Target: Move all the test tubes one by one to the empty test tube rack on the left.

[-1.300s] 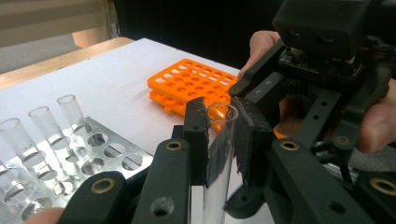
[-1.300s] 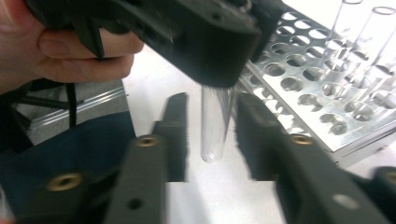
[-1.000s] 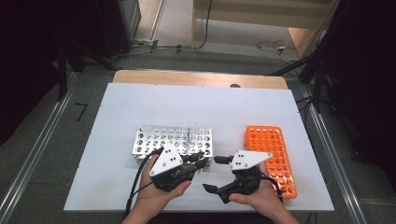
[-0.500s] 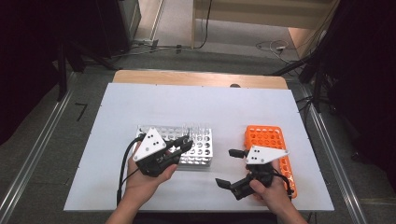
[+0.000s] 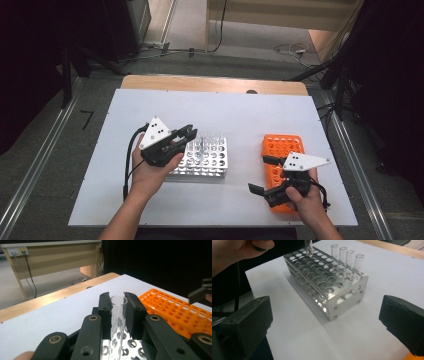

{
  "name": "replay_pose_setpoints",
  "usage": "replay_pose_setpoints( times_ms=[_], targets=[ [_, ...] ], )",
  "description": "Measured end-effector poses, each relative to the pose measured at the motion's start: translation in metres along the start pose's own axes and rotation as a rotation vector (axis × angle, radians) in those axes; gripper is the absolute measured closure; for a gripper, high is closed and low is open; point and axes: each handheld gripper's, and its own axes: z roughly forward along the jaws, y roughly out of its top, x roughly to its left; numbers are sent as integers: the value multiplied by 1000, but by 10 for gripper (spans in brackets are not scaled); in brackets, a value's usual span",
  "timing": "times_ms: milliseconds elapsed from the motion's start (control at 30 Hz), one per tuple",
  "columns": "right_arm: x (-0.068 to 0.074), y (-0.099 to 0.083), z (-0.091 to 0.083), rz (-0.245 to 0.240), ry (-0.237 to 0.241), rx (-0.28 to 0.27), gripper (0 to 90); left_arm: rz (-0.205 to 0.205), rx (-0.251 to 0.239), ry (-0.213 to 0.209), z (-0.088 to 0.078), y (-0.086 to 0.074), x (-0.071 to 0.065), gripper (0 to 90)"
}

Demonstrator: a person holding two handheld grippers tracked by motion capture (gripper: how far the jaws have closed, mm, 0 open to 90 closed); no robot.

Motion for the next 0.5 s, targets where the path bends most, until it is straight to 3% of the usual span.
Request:
replay_pose_setpoints(
  times_ms=[133,500],
  targets=[
    [-6,-5,-7,17,-25,-2,0,-31,-9,8,7,-1,9,762],
    [-19,-20,-29,52,-74,-7,0,-36,7,70,28,-9,23,762]
  ],
)
